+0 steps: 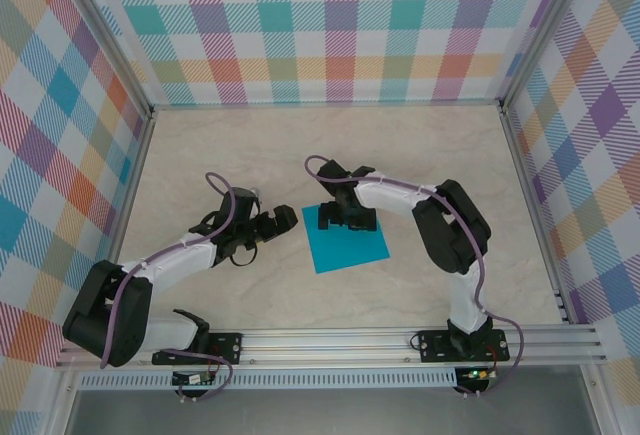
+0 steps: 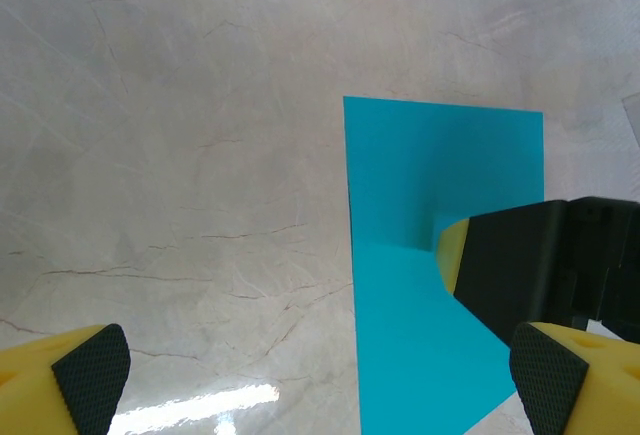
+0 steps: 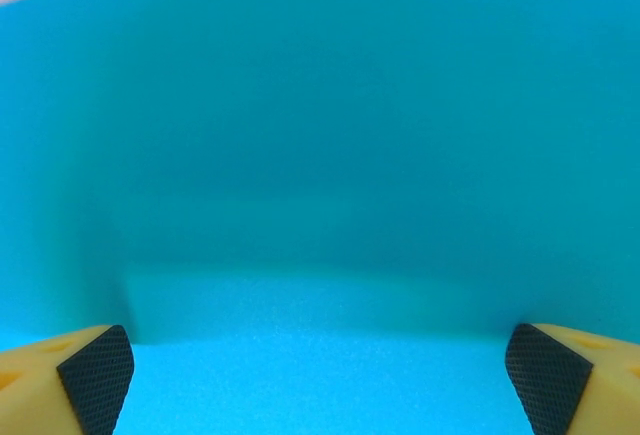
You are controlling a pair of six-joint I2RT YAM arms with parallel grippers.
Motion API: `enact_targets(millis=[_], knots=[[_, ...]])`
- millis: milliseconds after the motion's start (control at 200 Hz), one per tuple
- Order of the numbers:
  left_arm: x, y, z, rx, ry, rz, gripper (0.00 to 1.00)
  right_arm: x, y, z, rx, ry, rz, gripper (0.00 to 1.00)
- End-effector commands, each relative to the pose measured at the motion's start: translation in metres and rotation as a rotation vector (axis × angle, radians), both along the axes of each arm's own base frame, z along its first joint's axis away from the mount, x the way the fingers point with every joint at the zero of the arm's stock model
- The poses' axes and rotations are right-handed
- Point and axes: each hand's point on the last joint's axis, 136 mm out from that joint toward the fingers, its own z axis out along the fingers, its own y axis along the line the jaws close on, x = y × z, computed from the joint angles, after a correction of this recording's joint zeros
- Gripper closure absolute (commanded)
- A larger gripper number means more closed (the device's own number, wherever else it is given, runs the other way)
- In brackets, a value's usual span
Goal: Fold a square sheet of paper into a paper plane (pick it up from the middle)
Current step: Move the square sheet of paper to the center of the table.
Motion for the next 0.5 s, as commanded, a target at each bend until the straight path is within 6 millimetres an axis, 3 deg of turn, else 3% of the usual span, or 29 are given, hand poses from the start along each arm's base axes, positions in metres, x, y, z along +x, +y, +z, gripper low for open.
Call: enact_targets(millis=[0, 150, 495], knots=[[0.001, -0.006, 0.007, -0.028, -0.007, -0.003, 0.0, -0.032, -0.016, -0.023, -0.012, 0.128, -0.221, 0.01], [0.001, -0.006, 0.007, -0.03, 0.0, -0.003, 0.0, -0.03, -0.017, -0.014, -0.009, 0.1, -0.27, 0.01], [-0.003, -0.006, 0.009, -0.035, -0.004, -0.011, 0.0, -0.003, -0.003, 0.045, 0.054, -0.093, -0.001, 0.0]])
